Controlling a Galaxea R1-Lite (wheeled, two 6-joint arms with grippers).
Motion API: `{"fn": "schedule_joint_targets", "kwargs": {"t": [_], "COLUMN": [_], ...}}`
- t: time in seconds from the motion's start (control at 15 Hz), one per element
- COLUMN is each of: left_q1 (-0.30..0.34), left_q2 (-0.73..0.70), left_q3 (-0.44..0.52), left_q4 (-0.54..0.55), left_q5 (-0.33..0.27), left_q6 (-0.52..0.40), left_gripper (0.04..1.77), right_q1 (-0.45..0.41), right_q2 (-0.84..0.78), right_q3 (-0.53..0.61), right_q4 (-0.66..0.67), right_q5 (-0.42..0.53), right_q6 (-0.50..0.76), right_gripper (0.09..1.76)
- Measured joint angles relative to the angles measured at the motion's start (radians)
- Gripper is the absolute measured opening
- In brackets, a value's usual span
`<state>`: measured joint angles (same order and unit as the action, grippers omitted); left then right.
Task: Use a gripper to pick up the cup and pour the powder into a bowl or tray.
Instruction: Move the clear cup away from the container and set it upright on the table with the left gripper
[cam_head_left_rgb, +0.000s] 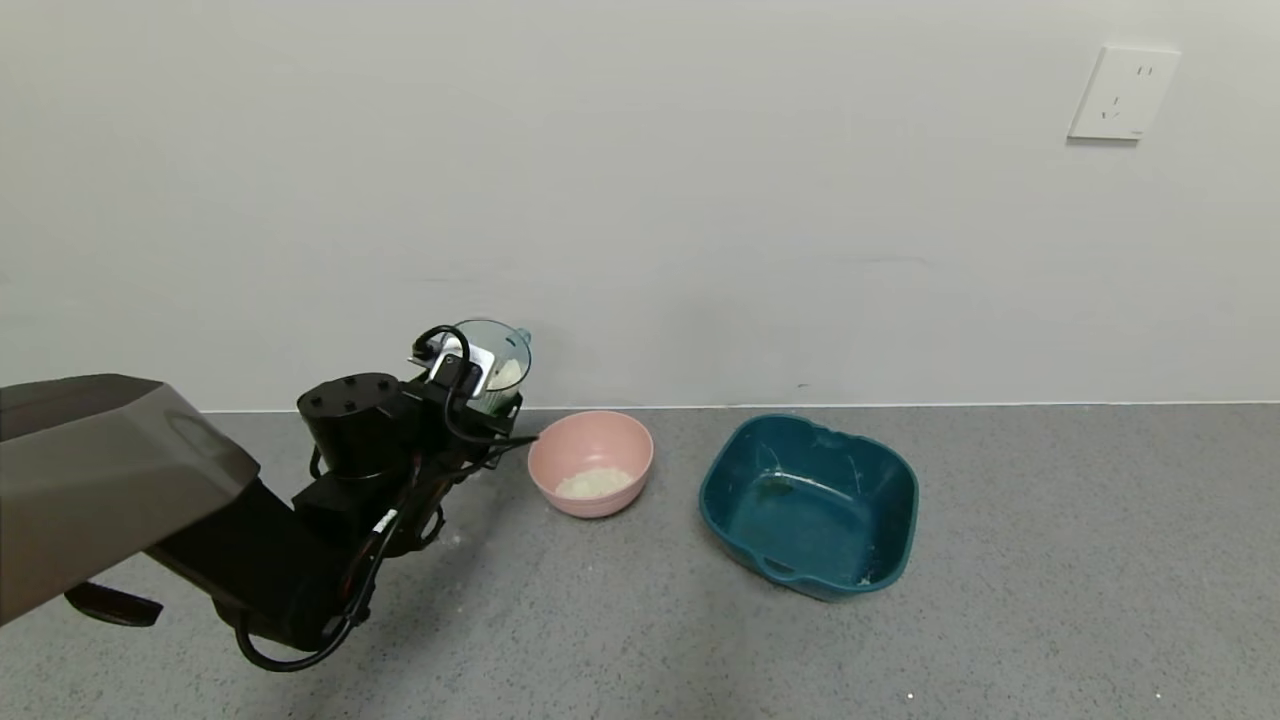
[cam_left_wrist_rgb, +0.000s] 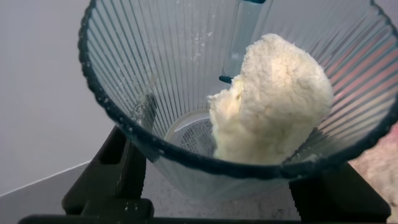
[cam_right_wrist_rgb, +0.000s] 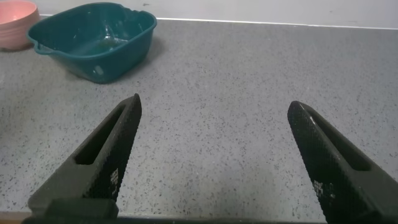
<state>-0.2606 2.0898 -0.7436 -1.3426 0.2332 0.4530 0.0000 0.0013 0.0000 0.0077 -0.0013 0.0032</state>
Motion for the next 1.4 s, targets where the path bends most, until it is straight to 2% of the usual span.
{"fn": "schedule_joint_targets", "kwargs": {"t": [0.33, 0.47, 0.73, 1.0, 1.4], "left_q1": [0.002, 0.032, 0.119, 0.15, 0.159], "left_q2": [0.0, 0.0, 0.008, 0.042, 0.093], "left_q3": [0.0, 0.005, 0.015, 0.007, 0.0], "left_q4": [0.058, 0.081, 0.085, 0.083, 0.073], "left_q5": [-0.004, -0.08, -0.21, -0.22, -0.223], "left_q6": [-0.223, -0.269, -0.279, -0.279, -0.302], "left_gripper": [1.28, 1.28, 1.28, 1.28, 1.28], "right_q1": [0.0, 0.0, 0.0, 0.0, 0.0], "right_q2": [0.0, 0.0, 0.0, 0.0, 0.0], "right_q3": [0.0, 0.0, 0.0, 0.0, 0.0], "right_q4": [0.0, 0.0, 0.0, 0.0, 0.0], "right_q5": [0.0, 0.0, 0.0, 0.0, 0.0], "right_q6": [0.0, 0.0, 0.0, 0.0, 0.0], "right_gripper": [1.71, 1.71, 1.71, 1.71, 1.71]}}
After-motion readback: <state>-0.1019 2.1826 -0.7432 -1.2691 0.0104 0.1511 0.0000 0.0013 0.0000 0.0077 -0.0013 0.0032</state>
